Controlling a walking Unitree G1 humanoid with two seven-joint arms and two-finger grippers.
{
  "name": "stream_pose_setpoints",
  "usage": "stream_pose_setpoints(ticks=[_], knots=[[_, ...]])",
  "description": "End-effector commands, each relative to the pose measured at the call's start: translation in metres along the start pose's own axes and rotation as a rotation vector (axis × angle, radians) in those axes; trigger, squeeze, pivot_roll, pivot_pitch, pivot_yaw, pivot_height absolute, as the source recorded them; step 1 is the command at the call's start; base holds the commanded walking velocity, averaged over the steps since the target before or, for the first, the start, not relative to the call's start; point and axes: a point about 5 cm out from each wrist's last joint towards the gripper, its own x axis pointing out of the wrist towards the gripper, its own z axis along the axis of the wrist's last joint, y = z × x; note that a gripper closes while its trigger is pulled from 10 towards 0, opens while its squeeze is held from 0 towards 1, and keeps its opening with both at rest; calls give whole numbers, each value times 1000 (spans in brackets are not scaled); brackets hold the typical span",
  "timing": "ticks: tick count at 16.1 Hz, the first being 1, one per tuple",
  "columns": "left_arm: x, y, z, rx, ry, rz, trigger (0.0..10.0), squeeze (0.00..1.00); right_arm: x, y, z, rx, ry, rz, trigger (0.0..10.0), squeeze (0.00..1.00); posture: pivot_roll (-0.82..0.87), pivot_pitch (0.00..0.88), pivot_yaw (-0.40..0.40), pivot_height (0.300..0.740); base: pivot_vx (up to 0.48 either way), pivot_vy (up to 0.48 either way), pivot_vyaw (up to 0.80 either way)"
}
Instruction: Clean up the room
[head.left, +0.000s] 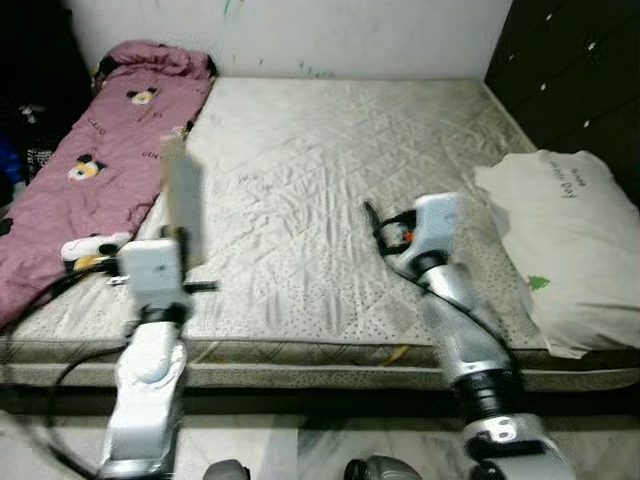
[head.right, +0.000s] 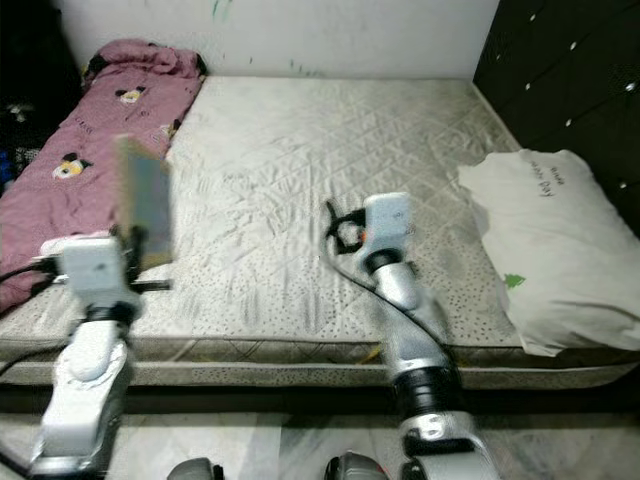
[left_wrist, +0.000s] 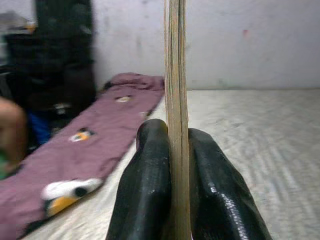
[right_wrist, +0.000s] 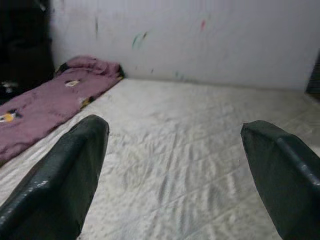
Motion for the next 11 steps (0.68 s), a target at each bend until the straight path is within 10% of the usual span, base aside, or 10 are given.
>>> stream_pose_setpoints(ticks=[1,5,11], knots=[[-4,10,10,41,-59,40,10000,0,-6,-9,1,-11,-18,-14,10000,0,-9,0,15,740,0,0,0],[-19,27,6,76,-38,107,10000,0,-15,-19,-6,-18,16,-40,10000,0,2,0,5,740,0,0,0],[-17,9,8,59,-40,30,10000,0,-12,-15,-6,-21,24,-22,10000,0,-2,0,1,740,0,0,0]])
